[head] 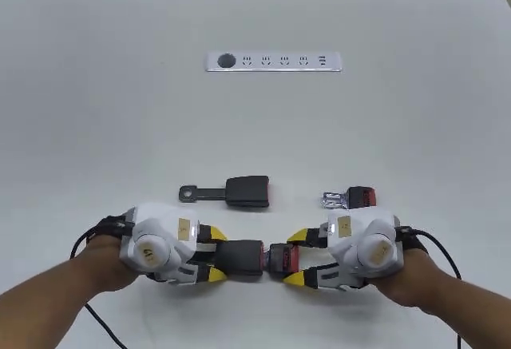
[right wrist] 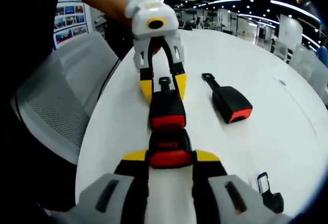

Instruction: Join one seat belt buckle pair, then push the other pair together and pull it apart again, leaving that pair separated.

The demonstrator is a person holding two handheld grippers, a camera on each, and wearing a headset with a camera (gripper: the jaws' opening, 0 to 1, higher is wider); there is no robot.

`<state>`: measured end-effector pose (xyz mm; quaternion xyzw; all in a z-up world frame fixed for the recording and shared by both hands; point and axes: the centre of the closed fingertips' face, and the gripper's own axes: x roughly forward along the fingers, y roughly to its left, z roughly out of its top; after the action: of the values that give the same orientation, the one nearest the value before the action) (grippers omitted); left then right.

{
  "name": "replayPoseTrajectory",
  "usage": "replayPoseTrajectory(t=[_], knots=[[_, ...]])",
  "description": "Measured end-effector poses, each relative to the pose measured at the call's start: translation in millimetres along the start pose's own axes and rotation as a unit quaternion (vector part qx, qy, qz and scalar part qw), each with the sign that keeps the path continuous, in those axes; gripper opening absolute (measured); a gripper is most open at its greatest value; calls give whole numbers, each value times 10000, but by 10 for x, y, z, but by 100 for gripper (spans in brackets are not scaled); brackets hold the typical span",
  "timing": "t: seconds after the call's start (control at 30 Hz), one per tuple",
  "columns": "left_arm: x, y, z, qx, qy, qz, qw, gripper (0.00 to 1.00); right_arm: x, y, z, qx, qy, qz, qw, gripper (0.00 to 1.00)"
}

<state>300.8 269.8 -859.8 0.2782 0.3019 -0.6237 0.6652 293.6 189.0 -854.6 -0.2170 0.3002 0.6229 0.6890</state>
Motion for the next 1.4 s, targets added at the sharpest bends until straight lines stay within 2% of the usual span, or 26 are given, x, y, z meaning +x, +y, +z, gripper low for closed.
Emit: replayPoseTrajectory(t=[0.83, 0.97, 1.03, 1.07, 1.13, 1.2, 1.27, 1.33, 1.4], knots=[[0, -10, -7, 64, -8, -60, 10000, 30, 10, 16, -5, 121, -139, -26, 9998, 31], [4, -16, 3, 66, 34, -64, 10000, 30, 23, 24, 5, 92, -51, -40, 9999, 32], [4, -20, -3, -78, 135, -78, 9998, 31, 32, 35, 14, 78, 12, -60, 10000, 34], [3, -20, 6, -1, 129, -62, 9999, 32, 33, 51, 0, 263, 71, -34, 9996, 34], [6, -21, 1, -127, 156, 1, 9998, 32, 28, 37, 9, -49, 144, -92, 9998, 35], [20, -14, 10, -147, 205, 117, 9996, 33, 32, 50, 18, -63, 199, -147, 9997, 37], [11, -10, 8, -108, 310, 183, 9993, 41, 30, 55, 47, -9, 174, -202, 9996, 52], [-9, -95, 73, -176, 189, 65, 9996, 55, 21, 48, 67, 170, 140, -299, 9993, 65], [-46, -104, 108, -293, 120, 118, 9994, 65, -18, 45, 63, 183, 160, -357, 9991, 67]])
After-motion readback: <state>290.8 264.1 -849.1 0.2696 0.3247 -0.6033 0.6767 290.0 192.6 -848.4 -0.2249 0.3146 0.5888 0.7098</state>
